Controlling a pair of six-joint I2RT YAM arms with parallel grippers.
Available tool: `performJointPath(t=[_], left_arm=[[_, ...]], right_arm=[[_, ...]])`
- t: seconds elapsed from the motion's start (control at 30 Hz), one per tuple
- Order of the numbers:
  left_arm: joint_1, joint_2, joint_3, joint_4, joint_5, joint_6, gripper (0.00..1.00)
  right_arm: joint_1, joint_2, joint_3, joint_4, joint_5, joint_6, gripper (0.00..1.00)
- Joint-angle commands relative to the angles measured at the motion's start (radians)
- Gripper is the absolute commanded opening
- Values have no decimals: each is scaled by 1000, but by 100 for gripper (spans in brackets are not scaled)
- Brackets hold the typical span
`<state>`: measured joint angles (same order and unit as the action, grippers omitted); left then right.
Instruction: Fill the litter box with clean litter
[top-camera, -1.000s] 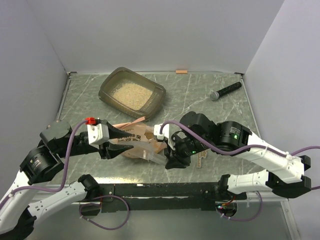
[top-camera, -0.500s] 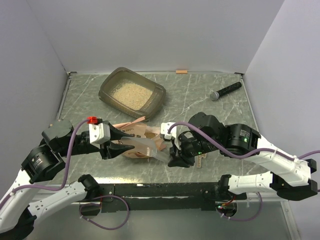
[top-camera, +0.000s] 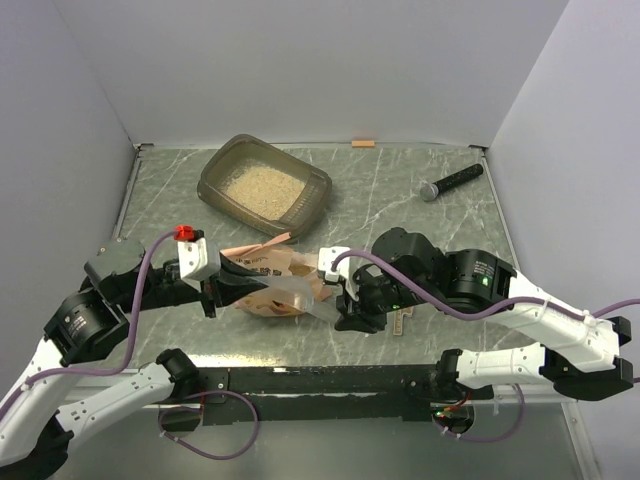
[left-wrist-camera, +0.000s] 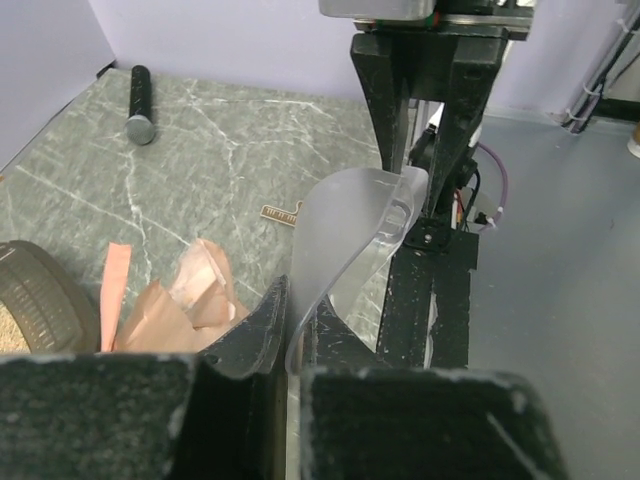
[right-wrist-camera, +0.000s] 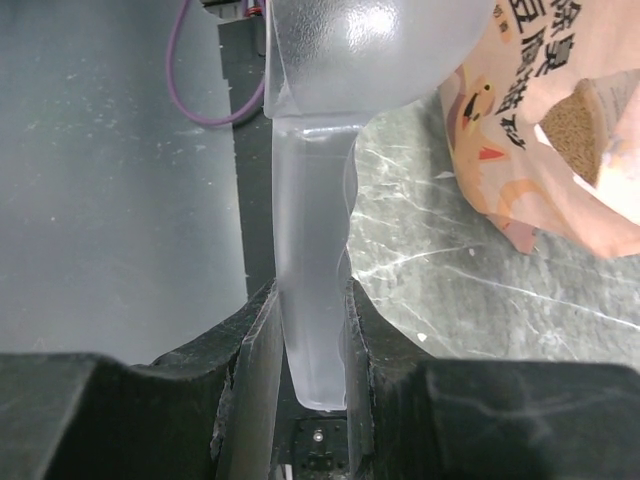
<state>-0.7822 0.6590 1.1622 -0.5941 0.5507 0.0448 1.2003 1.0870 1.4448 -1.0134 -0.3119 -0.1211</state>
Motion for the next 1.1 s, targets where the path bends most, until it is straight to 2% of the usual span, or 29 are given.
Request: performJointPath(t=[0.0, 0.03, 0.13, 0.23, 0.47, 0.57, 0.73, 0.93, 1.07], left_arm=[[0, -4, -3, 54, -76, 21, 1], [0, -6, -2, 54, -101, -2, 1], [0, -9, 8, 37, -204, -37, 1], [0, 11, 33, -27, -296, -118, 1], [0, 91, 132, -182, -478, -281, 1], [0, 123, 191, -214, -485, -342, 1], [0, 122, 284, -274, -483, -414, 1], [1, 41, 272, -242, -515, -459, 1], [-2, 8, 226, -191, -545, -456, 1]], right_arm=[[12, -16, 0, 49, 29, 43, 22], [12, -19, -3, 50, 49, 47, 42], [12, -45, 0, 68, 167, 83, 69], [12, -70, 3, 75, 296, 98, 77], [15, -95, -69, 157, 468, 26, 83], [16, -105, -129, 231, 536, -18, 85], [15, -151, -199, 405, 562, -42, 88], [-10, -164, -193, 614, 441, 57, 88], [-50, -138, -178, 818, 389, 118, 88]])
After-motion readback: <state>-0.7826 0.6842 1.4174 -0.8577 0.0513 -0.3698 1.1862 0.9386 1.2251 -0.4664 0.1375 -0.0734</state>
